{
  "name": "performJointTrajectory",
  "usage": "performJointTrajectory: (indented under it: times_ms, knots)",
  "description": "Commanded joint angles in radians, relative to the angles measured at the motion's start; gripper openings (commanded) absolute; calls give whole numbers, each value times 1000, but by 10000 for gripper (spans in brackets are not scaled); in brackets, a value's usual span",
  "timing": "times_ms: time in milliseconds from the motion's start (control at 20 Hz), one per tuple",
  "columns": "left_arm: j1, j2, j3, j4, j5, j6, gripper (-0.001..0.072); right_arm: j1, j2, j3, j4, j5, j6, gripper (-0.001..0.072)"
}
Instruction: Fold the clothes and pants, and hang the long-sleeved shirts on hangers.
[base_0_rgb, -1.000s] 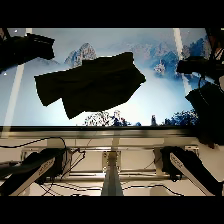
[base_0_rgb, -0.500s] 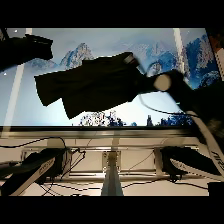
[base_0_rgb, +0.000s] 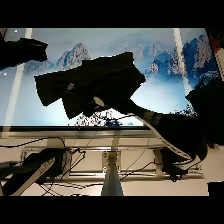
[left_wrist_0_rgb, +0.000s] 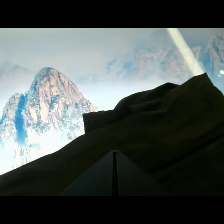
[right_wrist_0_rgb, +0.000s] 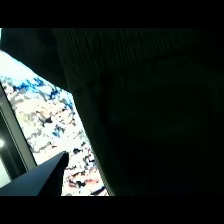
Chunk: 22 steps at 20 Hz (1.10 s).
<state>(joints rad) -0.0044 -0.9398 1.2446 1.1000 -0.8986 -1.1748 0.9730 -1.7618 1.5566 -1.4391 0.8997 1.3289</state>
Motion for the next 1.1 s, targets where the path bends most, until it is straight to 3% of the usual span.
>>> performJointTrajectory:
  times_ms: [0, 150, 300, 400, 500, 750, 900, 1050]
  knots:
    - [5, 0, 0, 0, -3, 0, 23, 45, -132, 160, 1, -3, 40, 539]
    - [5, 0, 0, 0, -3, 0, 23, 65, -170, 193, -9, -60, -100, 537]
    - [4, 0, 0, 0, -3, 0, 23, 81, -196, 193, -19, -89, -148, 527]
    - [4, 0, 0, 0, -4, 0, 23, 79, -218, 193, -43, -90, -272, 477]
    - [4, 0, 0, 0, -4, 0, 23, 70, -228, 193, -34, -108, -386, 477]
    - [4, 0, 0, -1, -3, 0, 22, 43, -240, 193, -40, -121, -388, 445]
    - [4, 0, 0, -1, -3, 0, 23, 26, -248, 194, -61, -114, -398, 305]
    - [4, 0, 0, 0, -3, 0, 23, -2, -246, 204, -72, -103, -407, 116]
